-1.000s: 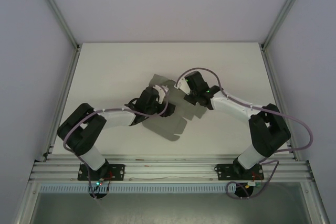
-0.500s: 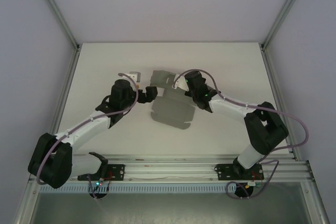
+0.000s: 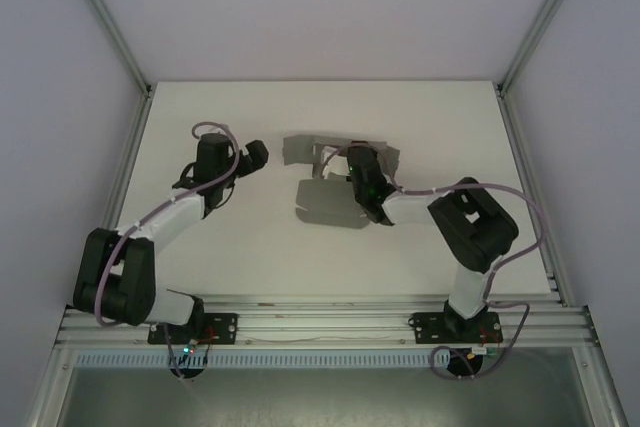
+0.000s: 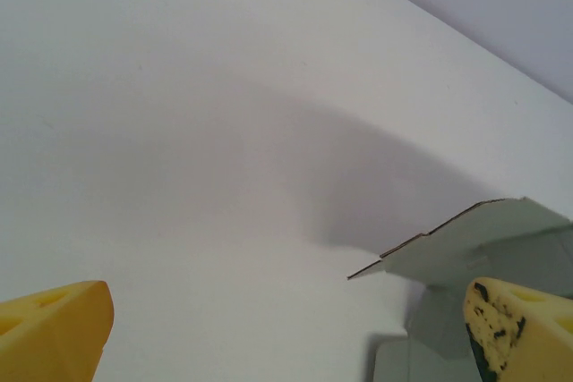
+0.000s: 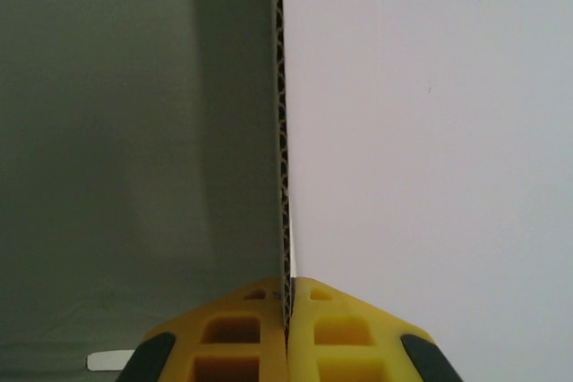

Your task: Assemble paper box

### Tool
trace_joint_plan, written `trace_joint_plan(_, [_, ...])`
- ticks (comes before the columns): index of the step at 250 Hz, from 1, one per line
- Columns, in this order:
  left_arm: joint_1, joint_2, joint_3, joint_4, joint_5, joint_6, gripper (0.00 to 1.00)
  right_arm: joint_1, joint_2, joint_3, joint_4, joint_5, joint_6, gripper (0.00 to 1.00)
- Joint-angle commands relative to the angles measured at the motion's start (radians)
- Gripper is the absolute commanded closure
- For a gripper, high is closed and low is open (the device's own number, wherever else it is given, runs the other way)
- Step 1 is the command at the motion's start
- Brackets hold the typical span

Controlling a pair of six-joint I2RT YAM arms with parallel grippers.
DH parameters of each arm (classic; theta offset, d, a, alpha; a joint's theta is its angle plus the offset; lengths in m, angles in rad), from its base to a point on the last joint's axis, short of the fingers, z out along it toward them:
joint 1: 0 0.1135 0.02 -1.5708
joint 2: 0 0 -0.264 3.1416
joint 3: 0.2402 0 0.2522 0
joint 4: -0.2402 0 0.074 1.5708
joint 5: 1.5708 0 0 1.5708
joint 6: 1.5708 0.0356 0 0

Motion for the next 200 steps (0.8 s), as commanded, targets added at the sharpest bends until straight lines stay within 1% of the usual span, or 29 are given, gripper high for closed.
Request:
trace_joint_plan(1, [0.019,0.044,0.039,0.003,-0.009,-0.007,0.0,0.015,0.026,-0.003,0.191,0.029,-0.05,1.0])
trace_joint_plan(42, [0.022,0.083,0.055,0.004,-0.027,0.017,0.0,0.024,0.071,-0.044,0.331,0.025,-0.062,1.0])
trace_joint_plan(60, [0.022,0.091,0.052,0.016,-0.013,0.021,0.0,0.023,0.099,-0.06,0.377,0.023,-0.076,1.0])
trace_joint_plan(130, [0.038,0.155,0.078,0.019,-0.005,0.036,0.0,0.027,0.164,-0.09,0.442,0.033,-0.063,1.0])
trace_joint_plan(173, [0.06,0.238,0.126,0.057,0.049,0.036,0.0,0.028,0.169,-0.116,0.487,0.027,-0.064,1.0])
trace_joint_plan(200, [0.071,0.306,0.193,0.064,0.147,0.053,0.0,0.028,0.167,-0.121,0.486,0.024,-0.067,1.0])
